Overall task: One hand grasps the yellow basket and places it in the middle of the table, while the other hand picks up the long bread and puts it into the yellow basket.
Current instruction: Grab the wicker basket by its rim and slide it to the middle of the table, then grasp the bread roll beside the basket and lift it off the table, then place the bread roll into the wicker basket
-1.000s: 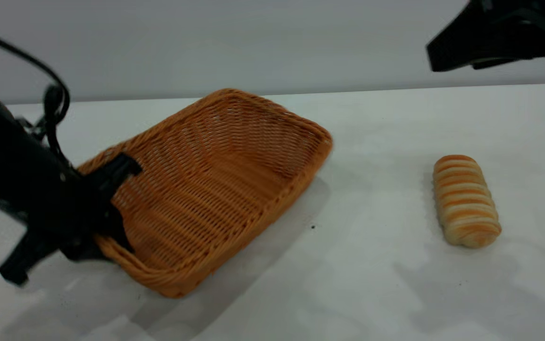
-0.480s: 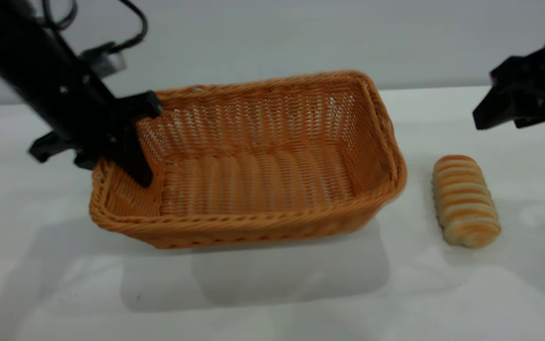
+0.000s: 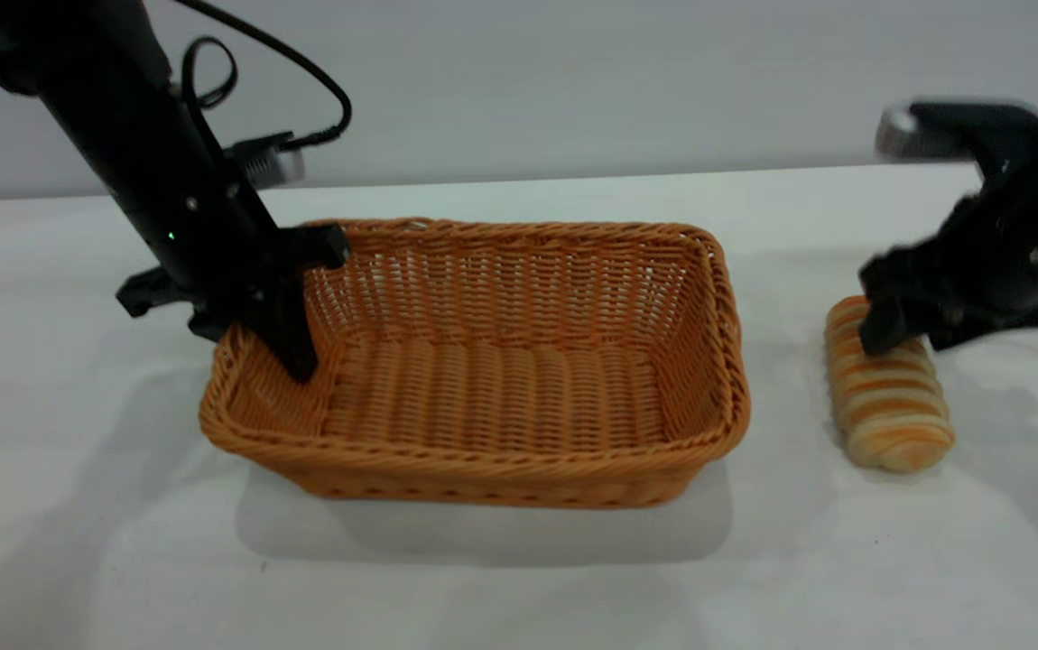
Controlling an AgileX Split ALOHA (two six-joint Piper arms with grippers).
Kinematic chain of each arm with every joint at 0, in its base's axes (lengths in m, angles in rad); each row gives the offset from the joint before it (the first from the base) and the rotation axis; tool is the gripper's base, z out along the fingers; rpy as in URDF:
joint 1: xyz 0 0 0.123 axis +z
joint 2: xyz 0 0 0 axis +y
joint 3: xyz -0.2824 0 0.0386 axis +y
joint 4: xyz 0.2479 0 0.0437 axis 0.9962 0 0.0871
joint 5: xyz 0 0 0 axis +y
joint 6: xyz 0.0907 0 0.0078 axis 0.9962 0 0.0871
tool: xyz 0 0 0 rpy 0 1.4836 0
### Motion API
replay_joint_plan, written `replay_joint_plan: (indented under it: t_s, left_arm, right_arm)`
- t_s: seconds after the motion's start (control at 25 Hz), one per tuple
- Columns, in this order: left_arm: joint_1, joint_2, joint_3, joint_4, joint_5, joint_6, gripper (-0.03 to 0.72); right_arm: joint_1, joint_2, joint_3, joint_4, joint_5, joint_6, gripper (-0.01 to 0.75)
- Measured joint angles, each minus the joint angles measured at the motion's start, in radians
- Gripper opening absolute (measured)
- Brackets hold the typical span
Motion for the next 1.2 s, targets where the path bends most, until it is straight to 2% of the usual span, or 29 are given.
replay_joint_plan:
  t_s: [0.08,0.12,0.16,0.24,0.32,0.4,0.48,0.64,0.76,0.84,1.0,1.2]
  left_arm:
    - [-0.002,0.009,0.0,-0.001,0.001,0.001,0.125]
    - [-0.004,0.008,0.0,0.006,0.006,0.004,0.161]
    - [-0.005,0.008,-0.001,0.016,0.013,0.008,0.206]
    - [-0.008,0.005,-0.003,0.037,0.041,0.009,0.346]
    - [-0.009,-0.013,-0.003,0.075,0.075,0.009,0.478]
    - [-0.009,-0.045,-0.003,0.108,0.11,0.008,0.595]
    - [-0.009,-0.095,-0.003,0.135,0.144,0.008,0.655]
    - [-0.009,-0.237,-0.003,0.182,0.209,0.007,0.66]
    - [-0.009,-0.385,-0.003,0.21,0.26,0.001,0.632]
    - [-0.01,-0.482,-0.003,0.234,0.284,-0.011,0.614]
    - [-0.01,-0.654,-0.003,0.251,0.319,-0.017,0.597]
    - [-0.01,-0.786,-0.003,0.264,0.406,-0.03,0.595]
  right_arm:
    - [-0.001,0.033,-0.008,0.006,-0.009,0.0,0.535]
    - [-0.002,0.041,-0.011,0.009,-0.014,0.0,0.532]
    - [-0.002,0.05,-0.015,0.011,-0.019,0.0,0.525]
    - [-0.002,0.068,-0.018,0.016,-0.038,0.0,0.47]
    - [-0.002,0.076,-0.021,0.018,-0.043,0.0,0.349]
    - [-0.001,0.077,-0.026,0.018,-0.039,-0.007,0.163]
    - [-0.001,0.072,-0.027,0.014,-0.036,-0.024,0.074]
    - [-0.016,0.007,-0.018,-0.034,-0.003,-0.06,0.064]
    - [-0.035,-0.125,-0.017,-0.056,0.145,-0.055,0.064]
    - [-0.015,-0.215,-0.017,-0.055,0.233,-0.055,0.064]
    - [0.116,-0.291,-0.033,-0.016,0.283,-0.055,0.062]
    - [0.312,-0.18,-0.128,0.079,0.247,-0.101,0.062]
